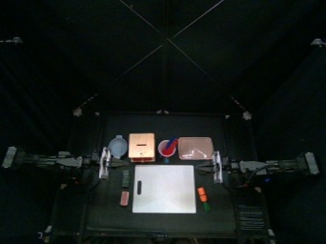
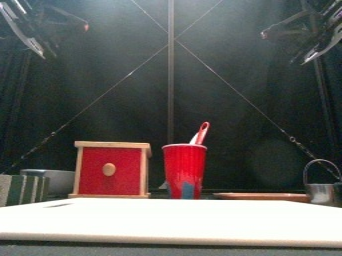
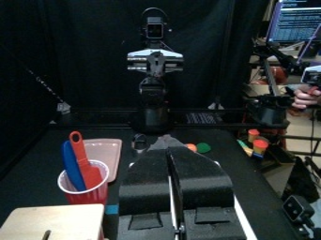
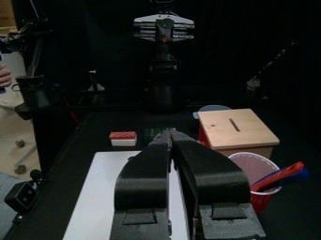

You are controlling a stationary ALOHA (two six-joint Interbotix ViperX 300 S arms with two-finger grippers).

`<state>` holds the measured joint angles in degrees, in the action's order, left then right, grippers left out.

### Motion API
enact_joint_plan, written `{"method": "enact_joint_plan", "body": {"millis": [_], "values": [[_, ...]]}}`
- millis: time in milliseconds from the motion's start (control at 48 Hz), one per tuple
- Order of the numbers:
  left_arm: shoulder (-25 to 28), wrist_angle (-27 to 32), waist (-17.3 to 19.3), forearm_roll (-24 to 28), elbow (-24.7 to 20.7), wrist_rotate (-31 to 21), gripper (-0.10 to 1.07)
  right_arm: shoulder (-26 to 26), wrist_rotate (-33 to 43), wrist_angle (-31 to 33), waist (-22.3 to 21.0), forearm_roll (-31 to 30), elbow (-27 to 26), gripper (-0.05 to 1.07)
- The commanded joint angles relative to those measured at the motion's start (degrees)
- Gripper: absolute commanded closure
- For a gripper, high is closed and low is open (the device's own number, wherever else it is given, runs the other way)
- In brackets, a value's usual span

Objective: Put cookie cutter on plate

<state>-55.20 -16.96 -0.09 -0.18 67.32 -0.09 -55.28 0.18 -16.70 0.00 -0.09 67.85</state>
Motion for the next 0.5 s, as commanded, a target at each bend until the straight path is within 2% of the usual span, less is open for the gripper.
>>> {"method": "enact_joint_plan", "body": {"millis": [0,104,250,354,479], "values": [[1.14,-0.88,0.26,-2.46,0.97,-0.09,1.01,1.58,0.18,-0.26,-0.53,0.0,-0.44,1.02],[1.93,-1.85,0.62,-3.6,1.49,-0.18,1.02,4.13,1.85,-0.09,-0.7,1.32,0.0,1.03],[4.13,-2.37,0.62,-6.77,1.49,-0.18,1.01,8.79,7.47,1.41,-0.97,7.29,-0.35,1.01],[7.29,-3.08,0.62,-9.14,1.05,-0.09,1.01,9.49,12.13,7.03,-1.32,10.99,-1.32,1.0],[10.28,-4.31,0.7,-9.4,0.53,0.0,1.01,8.44,15.29,18.19,-1.58,11.6,-3.16,1.0]]}}
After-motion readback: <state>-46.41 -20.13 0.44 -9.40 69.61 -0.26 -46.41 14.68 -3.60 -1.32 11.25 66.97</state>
